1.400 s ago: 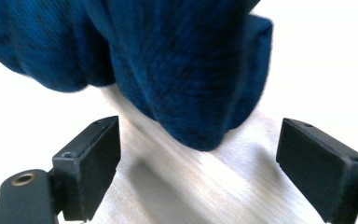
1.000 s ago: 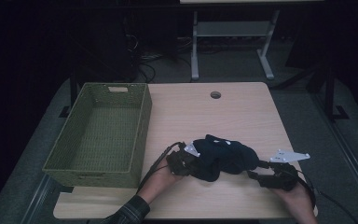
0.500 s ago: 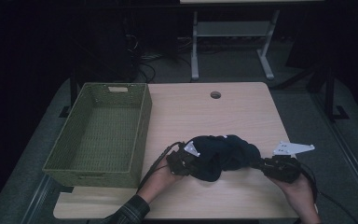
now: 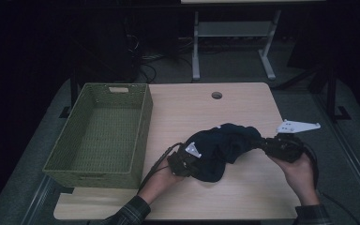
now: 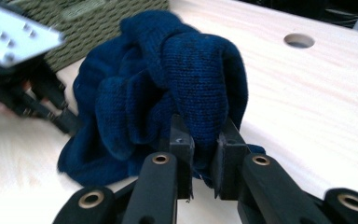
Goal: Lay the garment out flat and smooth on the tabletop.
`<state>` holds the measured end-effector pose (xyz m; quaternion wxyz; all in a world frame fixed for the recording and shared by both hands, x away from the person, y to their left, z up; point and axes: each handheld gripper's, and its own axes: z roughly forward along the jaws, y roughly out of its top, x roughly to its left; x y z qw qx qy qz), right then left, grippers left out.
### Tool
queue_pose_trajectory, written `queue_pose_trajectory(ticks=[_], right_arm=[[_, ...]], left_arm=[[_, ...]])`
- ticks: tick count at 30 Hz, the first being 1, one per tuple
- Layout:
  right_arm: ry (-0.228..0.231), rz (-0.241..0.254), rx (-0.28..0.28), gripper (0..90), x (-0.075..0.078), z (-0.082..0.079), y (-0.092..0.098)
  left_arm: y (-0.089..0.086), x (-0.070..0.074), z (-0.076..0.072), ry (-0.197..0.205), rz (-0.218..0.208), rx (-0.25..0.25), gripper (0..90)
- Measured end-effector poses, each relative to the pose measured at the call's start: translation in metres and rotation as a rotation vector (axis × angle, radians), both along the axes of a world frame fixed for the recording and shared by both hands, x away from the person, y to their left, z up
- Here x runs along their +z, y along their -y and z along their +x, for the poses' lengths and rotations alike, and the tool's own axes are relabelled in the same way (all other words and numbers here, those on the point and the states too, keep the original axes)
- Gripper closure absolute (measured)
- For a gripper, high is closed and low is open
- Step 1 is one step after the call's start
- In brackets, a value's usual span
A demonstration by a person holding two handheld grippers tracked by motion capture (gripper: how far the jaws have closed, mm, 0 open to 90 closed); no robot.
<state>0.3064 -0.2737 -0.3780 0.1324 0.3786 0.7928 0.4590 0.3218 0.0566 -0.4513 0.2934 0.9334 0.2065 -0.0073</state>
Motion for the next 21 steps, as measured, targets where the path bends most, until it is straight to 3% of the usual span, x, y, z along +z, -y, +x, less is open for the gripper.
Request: queue_pose_trajectory(ticks=[11,21], right_arm=[[0.022,0.012,-0.054,80.5,0.027,0.039,-0.005],[0.000,-0.015,-0.110,80.5,0.030,0.083,-0.011]], left_arm=[[-0.001,0.000,0.000,-0.005,0.000,0.002,89.5],[0.000,0.000,0.000,-0.004,0.001,0.003,89.5]])
